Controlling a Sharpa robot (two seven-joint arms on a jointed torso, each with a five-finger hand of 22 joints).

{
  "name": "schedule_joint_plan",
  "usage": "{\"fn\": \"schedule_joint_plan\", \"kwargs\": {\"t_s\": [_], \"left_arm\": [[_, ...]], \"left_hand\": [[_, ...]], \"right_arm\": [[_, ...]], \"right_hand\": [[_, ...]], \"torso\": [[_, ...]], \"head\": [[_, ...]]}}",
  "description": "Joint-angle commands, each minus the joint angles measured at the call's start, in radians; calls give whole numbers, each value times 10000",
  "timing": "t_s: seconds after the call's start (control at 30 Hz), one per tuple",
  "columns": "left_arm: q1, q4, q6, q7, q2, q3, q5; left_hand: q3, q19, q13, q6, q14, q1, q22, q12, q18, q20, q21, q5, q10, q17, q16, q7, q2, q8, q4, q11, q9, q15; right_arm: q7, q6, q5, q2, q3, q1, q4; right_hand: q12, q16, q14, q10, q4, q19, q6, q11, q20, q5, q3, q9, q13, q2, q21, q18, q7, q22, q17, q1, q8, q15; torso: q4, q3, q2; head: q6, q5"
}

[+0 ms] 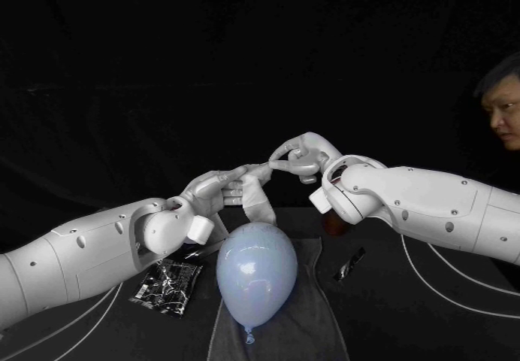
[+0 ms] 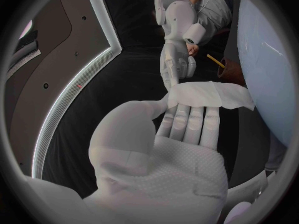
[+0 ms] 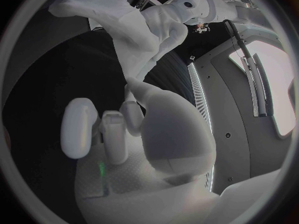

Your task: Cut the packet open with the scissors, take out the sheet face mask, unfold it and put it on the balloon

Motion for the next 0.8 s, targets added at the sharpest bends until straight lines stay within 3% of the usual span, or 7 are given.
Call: {"fn": "schedule_joint_plan", "kwargs": {"t_s": [0.03,0.8], "left_arm": [[11,56,32,89,-14,9,-31],[11,237,30,142,-158,8,-32]], "left_hand": [[-35,30,8,-17,-12,-53,2,-12,93,-26,14,33,81,16,19,-12,-70,58,36,17,8,-31],[-44,37,6,-17,-15,-95,1,-14,93,-27,14,35,81,17,15,-13,-85,59,63,21,8,-26]], "right_arm": [[112,-54,12,-20,6,2,31],[200,-15,124,-124,4,2,181]], "right_hand": [[29,41,928,206,15,89,71,-105,-4,31,42,11,322,84,5,-7,-28,1839,2195,-4,34,-69],[16,36,927,201,1,100,61,-104,-6,31,64,18,314,82,34,-13,-27,1847,2187,-14,50,-69]], "torso": [[-1,4,-3],[6,1,2]], "head": [[0,7],[32,-31]]}}
